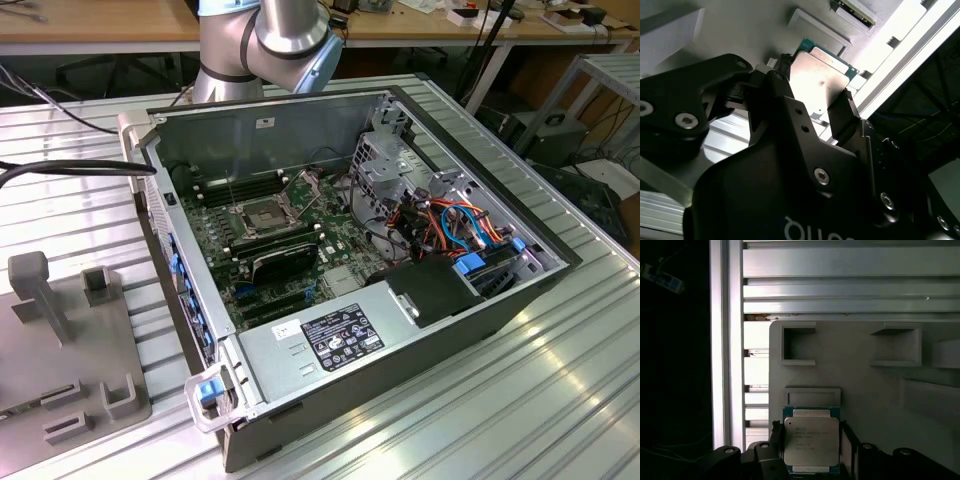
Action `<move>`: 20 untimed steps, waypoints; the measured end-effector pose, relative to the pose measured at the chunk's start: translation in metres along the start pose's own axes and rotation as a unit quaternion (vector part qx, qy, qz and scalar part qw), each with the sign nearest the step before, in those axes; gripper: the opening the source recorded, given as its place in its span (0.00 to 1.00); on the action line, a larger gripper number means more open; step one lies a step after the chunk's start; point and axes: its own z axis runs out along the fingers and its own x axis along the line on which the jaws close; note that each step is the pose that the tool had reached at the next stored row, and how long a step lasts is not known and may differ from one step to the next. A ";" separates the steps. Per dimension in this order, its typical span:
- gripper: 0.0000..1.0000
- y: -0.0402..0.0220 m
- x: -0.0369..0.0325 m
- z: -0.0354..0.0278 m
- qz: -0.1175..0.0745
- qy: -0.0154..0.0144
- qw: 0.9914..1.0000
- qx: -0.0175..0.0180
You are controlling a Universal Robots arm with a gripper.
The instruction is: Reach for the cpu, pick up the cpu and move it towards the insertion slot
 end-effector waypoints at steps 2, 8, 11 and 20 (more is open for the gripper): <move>0.55 0.0000 0.0001 -0.0036 0.000 0.000 1.000 0.000; 0.55 0.0001 0.0002 -0.0126 0.000 0.000 1.000 0.000; 0.55 0.0002 0.0003 -0.0163 0.000 0.000 1.000 0.000; 0.55 0.0004 0.0005 -0.0293 0.000 0.000 1.000 0.000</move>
